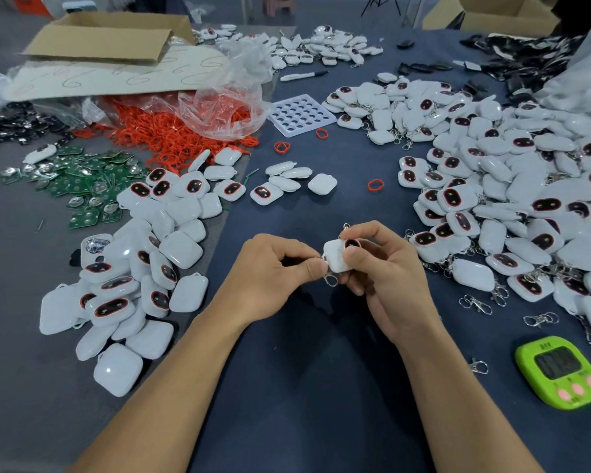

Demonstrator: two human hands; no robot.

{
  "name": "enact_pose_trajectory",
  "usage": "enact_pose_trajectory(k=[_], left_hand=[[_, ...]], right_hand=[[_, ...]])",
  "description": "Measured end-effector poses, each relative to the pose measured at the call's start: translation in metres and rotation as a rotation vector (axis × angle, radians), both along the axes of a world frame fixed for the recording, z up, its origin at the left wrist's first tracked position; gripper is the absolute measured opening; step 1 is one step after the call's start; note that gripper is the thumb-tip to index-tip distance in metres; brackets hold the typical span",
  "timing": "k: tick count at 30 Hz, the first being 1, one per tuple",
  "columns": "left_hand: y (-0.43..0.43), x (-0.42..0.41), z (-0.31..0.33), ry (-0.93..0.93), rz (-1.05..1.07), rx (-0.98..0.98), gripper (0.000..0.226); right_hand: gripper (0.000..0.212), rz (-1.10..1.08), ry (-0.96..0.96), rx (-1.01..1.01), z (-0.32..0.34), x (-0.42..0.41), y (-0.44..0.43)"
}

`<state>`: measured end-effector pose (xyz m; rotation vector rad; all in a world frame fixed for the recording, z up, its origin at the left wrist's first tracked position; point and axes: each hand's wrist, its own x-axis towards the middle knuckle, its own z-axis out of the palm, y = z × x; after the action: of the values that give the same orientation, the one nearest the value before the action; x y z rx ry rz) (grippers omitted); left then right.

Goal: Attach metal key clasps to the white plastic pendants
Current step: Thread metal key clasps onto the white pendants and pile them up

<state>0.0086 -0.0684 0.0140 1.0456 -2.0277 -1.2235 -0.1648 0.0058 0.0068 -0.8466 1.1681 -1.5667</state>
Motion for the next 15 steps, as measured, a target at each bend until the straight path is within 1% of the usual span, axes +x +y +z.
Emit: enact_pose_trajectory(k=[2, 6, 7, 9, 11, 12, 13, 15], left_hand=[[0.001, 0.000, -0.002, -0.021, 0.010, -0.048, 0.011], [0.011, -0.005, -0.005, -0.293, 0.020, -0.396, 0.014], [0.013, -0.006, -0.006, -0.323, 0.034, -0.461, 0.016], [0.015, -0.009, -0.006, -0.333, 0.072, -0.532, 0.019], [0.016, -0.009, -0.006, -0.280, 0.105, -0.503, 0.015], [0.016, -0.009, -0.004, -0.217, 0.125, -0.443, 0.011], [0.015, -0.008, -0.003, -0.140, 0.137, -0.353, 0.004], [0.014, -0.007, 0.000, -0.036, 0.133, -0.153, 0.008]], right_hand=[[0.028, 0.004, 0.009, -0.005, -0.001, 0.000, 0.000], [0.020, -0.017, 0.069, -0.001, 0.000, 0.005, 0.000], [0.020, -0.027, 0.067, 0.002, 0.000, 0.006, -0.001], [0.025, -0.042, 0.043, 0.005, 0.000, 0.005, -0.001], [0.029, -0.052, 0.009, 0.017, 0.000, 0.003, -0.001], [0.028, -0.055, -0.012, 0.023, 0.000, 0.003, -0.002], [0.026, -0.060, -0.033, 0.028, 0.000, 0.002, -0.002], [0.023, -0.072, -0.056, 0.037, 0.001, 0.002, -0.003]])
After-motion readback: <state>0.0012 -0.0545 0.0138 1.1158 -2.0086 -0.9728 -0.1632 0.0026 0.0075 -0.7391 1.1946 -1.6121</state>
